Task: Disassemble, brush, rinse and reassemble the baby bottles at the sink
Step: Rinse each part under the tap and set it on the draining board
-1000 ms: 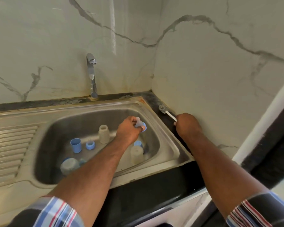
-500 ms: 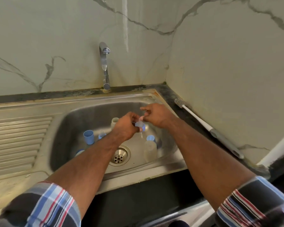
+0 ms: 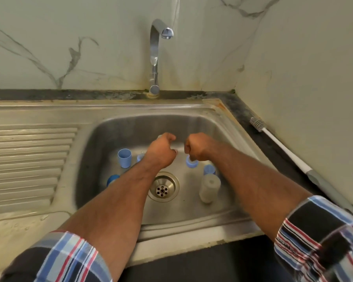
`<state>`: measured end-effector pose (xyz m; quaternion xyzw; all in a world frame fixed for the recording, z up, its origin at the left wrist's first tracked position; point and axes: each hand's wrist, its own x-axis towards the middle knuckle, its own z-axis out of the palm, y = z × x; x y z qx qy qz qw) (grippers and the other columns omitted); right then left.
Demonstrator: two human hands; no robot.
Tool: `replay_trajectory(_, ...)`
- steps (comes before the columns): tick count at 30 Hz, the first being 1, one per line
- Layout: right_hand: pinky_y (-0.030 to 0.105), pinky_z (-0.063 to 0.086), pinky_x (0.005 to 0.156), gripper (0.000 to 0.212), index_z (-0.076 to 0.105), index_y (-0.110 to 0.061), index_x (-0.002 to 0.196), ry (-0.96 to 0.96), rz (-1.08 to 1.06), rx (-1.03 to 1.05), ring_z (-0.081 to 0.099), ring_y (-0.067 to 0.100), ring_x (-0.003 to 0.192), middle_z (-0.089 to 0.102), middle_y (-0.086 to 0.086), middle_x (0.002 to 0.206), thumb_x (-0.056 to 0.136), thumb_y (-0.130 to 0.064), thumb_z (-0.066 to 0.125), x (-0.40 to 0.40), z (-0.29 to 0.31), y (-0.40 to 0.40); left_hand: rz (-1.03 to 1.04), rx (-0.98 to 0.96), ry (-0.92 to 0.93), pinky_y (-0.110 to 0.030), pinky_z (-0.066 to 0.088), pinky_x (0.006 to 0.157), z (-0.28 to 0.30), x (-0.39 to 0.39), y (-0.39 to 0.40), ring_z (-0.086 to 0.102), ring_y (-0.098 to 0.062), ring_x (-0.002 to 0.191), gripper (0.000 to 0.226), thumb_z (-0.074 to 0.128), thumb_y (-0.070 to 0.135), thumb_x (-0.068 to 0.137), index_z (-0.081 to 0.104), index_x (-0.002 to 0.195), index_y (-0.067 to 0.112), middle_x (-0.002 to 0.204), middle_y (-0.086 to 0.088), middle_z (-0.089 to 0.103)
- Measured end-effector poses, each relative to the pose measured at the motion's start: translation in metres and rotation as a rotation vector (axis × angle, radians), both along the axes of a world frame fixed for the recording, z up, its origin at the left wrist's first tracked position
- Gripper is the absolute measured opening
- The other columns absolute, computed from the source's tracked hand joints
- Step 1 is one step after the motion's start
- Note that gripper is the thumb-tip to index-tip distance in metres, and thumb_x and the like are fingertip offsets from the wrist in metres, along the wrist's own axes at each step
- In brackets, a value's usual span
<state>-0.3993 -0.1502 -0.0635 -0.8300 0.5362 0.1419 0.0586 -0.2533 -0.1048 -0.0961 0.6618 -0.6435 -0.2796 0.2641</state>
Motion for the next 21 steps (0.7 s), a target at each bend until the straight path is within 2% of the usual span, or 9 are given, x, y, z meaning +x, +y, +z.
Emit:
replay_trajectory(3,0.035,0.054,0.086,0.027,0.072,-0.007,0.11,0.081,0.043,0.027,0.067,0.03,0.101,0.072,0.01,0.112,0.084,-0.007,0.065,0.003,-0.013,-0.005,0.067,0.003,0.049,-0.028,0.044,0.102,-0.003,0.008,-0.005,0.055,-0.021,0.129,0.048,0.066,0.018,0.096,0.052,0.142,0.02,0.142,0.0,0.058)
replay_trajectory(7,0.032,0.05,0.089,0.029,0.069,-0.008,0.119,0.151,0.065,0.064,0.064,0.028,0.109,0.068,0.007,0.122,0.091,-0.011,0.063,0.006,-0.02,-0.007,0.093,0.008,0.089,-0.038,0.05,0.103,-0.004,0.009,-0.009,0.058,-0.022,0.124,0.047,0.066,0.022,0.096,0.053,0.141,0.021,0.138,0.0,0.06)
replay_trajectory(11,0.031,0.052,0.092,0.029,0.068,-0.01,0.118,0.186,0.027,0.099,0.065,0.025,0.107,0.068,0.006,0.122,0.09,-0.014,0.067,0.005,-0.031,-0.011,0.104,0.003,0.106,-0.029,0.045,0.1,-0.002,0.009,-0.01,0.056,-0.021,0.126,0.047,0.067,0.023,0.097,0.053,0.142,0.021,0.137,0.0,0.06)
replay_trajectory(15,0.031,0.052,0.093,0.036,0.066,-0.011,0.123,0.11,-0.013,0.092,0.064,0.025,0.11,0.066,0.005,0.124,0.087,-0.012,0.07,0.0,-0.035,-0.015,0.161,-0.001,0.166,-0.025,0.041,0.096,0.002,0.018,-0.011,0.055,-0.02,0.128,0.049,0.064,0.02,0.098,0.051,0.144,0.022,0.142,0.001,0.058)
replay_trajectory(18,0.03,0.051,0.09,0.038,0.067,-0.015,0.123,-0.11,-0.116,0.012,0.064,0.022,0.109,0.068,0.004,0.121,0.086,-0.017,0.073,0.006,-0.025,-0.021,0.317,-0.044,0.269,-0.033,0.043,0.108,0.01,0.036,-0.014,0.053,-0.02,0.134,0.051,0.063,0.017,0.098,0.05,0.147,0.025,0.148,0.002,0.055)
replay_trajectory(21,0.032,0.051,0.096,0.037,0.069,-0.018,0.124,-0.643,-0.325,-0.126,0.065,0.021,0.109,0.071,0.005,0.12,0.087,-0.02,0.073,0.026,0.008,-0.034,0.439,-0.132,0.36,-0.038,0.049,0.106,0.019,0.051,-0.019,0.059,-0.022,0.126,0.051,0.06,0.015,0.1,0.049,0.148,0.027,0.148,0.001,0.055)
